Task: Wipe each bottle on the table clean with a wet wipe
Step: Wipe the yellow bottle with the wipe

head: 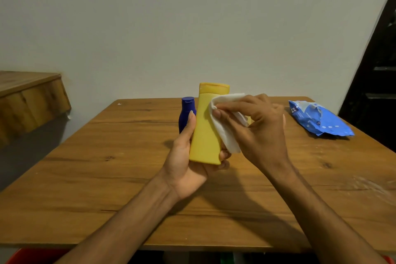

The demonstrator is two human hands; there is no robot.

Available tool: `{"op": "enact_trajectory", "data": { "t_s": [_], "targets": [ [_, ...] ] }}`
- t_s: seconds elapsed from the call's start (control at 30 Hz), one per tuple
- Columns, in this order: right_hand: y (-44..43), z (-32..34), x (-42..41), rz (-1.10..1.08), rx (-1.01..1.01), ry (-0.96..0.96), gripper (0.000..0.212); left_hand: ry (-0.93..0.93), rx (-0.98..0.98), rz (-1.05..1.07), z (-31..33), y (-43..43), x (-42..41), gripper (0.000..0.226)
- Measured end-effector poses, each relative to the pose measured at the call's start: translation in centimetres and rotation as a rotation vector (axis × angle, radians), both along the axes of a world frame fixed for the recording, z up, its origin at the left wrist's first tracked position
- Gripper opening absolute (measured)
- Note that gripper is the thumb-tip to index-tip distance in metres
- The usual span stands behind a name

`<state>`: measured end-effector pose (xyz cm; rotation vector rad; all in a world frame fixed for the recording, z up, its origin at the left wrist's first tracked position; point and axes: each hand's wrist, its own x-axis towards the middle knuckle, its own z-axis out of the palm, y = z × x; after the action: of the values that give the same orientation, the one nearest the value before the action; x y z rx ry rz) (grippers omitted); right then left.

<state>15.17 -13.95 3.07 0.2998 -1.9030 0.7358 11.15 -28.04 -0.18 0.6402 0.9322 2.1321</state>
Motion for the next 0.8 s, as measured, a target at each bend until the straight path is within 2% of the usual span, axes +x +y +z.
{"op": "enact_trajectory", "data": {
  "t_s": [0.1, 0.17, 0.3, 0.43, 0.6, 0.73, 0.8],
  "targets": [
    [0.1, 0.1, 0.0, -0.059, -0.027, 0.047, 0.016, 0.012, -0.007, -0.021, -0.2, 0.1, 0.2, 0.058],
    [-0.3, -0.3, 0.1, -0.081, 0.03, 0.058, 0.015, 0.007, -0.016, -0.003, -0.1, 0.1, 0.3, 0.058],
    [-1.0, -0.9, 0.0, -0.006, 0.119, 0.009, 0.02, -0.019, -0.048, 0.057, -0.3, 0.0, 0.2, 0.059],
    [-0.8, -0.5, 0.1, -0.124, 0.042, 0.094, 0.015, -0.024, -0.055, 0.014, -0.7, 0.2, 0.2, 0.061],
    [-1.3, -0.5, 0.5, -0.176, 0.153, 0.095, 0.019, -0.032, -0.04, 0.016, -1.1, 0.3, -0.1, 0.068],
    [-0.9, -0.1, 0.3, -0.227, 0.107, 0.109, 0.02, -0.039, -0.058, 0.0, -1.1, 0.2, 0.1, 0.057],
    [-1.0, -0.2, 0.2, -0.251, 0.157, 0.121, 0.019, -0.037, -0.054, 0.01, -1.2, 0.2, 0.2, 0.055]
  ]
}}
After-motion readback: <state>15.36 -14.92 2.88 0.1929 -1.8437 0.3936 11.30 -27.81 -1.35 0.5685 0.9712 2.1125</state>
